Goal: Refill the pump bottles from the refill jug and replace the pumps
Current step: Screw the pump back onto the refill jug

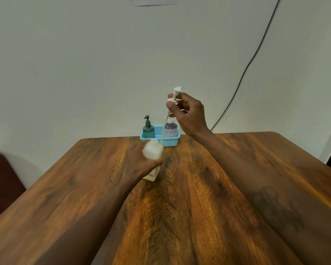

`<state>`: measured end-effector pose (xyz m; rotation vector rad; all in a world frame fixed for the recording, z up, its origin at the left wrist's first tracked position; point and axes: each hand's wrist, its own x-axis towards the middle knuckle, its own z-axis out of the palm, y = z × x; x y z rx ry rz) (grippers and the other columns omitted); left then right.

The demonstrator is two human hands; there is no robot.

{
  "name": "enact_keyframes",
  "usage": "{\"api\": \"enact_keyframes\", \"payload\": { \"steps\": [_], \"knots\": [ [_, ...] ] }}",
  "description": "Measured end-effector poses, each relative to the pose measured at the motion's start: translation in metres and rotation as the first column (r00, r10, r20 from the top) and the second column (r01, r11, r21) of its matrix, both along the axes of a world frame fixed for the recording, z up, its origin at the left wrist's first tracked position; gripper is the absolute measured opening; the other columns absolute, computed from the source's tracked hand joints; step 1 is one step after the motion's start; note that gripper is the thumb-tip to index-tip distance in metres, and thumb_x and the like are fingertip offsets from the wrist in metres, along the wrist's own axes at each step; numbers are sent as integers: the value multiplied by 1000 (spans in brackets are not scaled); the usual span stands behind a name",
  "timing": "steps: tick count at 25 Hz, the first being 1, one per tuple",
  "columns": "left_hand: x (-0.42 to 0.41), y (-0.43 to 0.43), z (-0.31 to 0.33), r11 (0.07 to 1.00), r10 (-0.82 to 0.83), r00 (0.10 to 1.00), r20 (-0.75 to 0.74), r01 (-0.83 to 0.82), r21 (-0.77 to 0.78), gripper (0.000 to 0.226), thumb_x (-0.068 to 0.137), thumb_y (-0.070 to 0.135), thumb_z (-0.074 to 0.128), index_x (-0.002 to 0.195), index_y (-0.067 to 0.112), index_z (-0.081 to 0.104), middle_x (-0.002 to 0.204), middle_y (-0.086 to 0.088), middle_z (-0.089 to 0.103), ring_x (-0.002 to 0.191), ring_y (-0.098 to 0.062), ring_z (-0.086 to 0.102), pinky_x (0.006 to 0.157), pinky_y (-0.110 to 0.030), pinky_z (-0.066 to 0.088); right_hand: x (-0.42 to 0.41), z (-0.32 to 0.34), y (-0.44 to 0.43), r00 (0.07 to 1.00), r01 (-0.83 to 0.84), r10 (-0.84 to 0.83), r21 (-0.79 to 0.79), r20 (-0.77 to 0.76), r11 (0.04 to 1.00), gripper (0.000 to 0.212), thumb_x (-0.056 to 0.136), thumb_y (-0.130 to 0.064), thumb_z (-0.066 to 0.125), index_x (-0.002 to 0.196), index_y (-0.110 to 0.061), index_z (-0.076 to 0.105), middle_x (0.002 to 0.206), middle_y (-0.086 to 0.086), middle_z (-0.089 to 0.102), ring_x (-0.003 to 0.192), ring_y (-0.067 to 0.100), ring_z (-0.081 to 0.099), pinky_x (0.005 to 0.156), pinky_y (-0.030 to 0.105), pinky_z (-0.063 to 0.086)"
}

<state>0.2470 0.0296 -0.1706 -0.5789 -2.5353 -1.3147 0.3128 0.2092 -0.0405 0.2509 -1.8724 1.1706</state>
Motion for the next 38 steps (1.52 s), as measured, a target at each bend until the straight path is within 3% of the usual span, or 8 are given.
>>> {"api": "enact_keyframes", "payload": {
  "steps": [6, 13, 20, 23, 27, 30, 33, 38],
  "knots": [
    [-3, -5, 0, 1000, -16, 1000, -22, 15, -14, 101, 58, 54, 87, 149, 30, 49, 138, -1, 64, 115, -19, 63, 87, -36, 60, -1, 12, -11, 999, -11, 8, -80, -47, 997, 26, 96, -20, 70, 119, -9, 70, 96, 3, 75, 83, 16, 76, 73, 39, 65],
    [3, 0, 15, 994, -55, 982, -180, 71, 84, 99, 58, 63, 80, 147, 33, 50, 131, 5, 66, 103, -12, 65, 80, -30, 62, -4, -2, -15, 993, -76, 79, -38, 87, 996, 29, 95, -21, 71, 122, -10, 71, 106, 1, 76, 89, 14, 75, 74, 29, 63],
    [11, 3, 45, 973, -70, 943, -327, 137, 187, 74, 71, 54, 81, 138, 37, 54, 114, 17, 68, 91, -4, 68, 74, -33, 63, -12, -12, -13, 955, -176, 170, 3, 244, 984, 23, 94, -22, 73, 115, -13, 77, 119, -4, 75, 104, 8, 72, 95, 41, 59],
    [10, 2, 56, 972, -74, 940, -334, 144, 188, 85, 69, 51, 81, 145, 37, 46, 113, 12, 70, 88, -6, 70, 73, -32, 63, -13, -10, -10, 891, -287, 287, -54, 352, 956, 29, 99, -21, 66, 125, -10, 71, 124, -3, 73, 112, 8, 69, 99, 34, 56],
    [9, -1, 61, 980, -118, 939, -324, 162, 114, 102, 65, 54, 79, 152, 37, 27, 97, 4, 71, 74, -9, 70, 66, -34, 63, -11, -7, 1, 833, -355, 338, -47, 437, 934, 35, 99, -10, 64, 134, -5, 63, 123, 1, 71, 109, 3, 70, 90, 20, 55],
    [6, -2, 61, 983, -164, 927, -338, 183, 26, 111, 63, 59, 76, 155, 35, 19, 97, 0, 70, 72, -13, 68, 66, -34, 62, -10, -10, 9, 841, -314, 274, 7, 466, 949, 38, 93, -12, 73, 130, -4, 66, 118, 0, 73, 105, 1, 71, 86, 18, 56],
    [6, -2, 63, 982, -189, 924, -332, 189, -32, 114, 62, 63, 72, 157, 35, 14, 102, -3, 70, 72, -14, 67, 66, -25, 59, -9, -11, 10, 879, -206, 139, 101, 455, 973, 37, 84, -21, 83, 118, -10, 74, 108, -3, 77, 97, 5, 74, 88, 29, 61],
    [7, 0, 61, 984, -180, 918, -353, 166, -69, 118, 62, 65, 73, 157, 39, 9, 107, -3, 70, 72, -17, 69, 68, -36, 64, -10, -9, 7, 880, -6, -49, 114, 473, 993, 39, 65, -45, 93, 88, -16, 81, 82, -3, 78, 76, 13, 75, 75, 42, 64]
  ]
}}
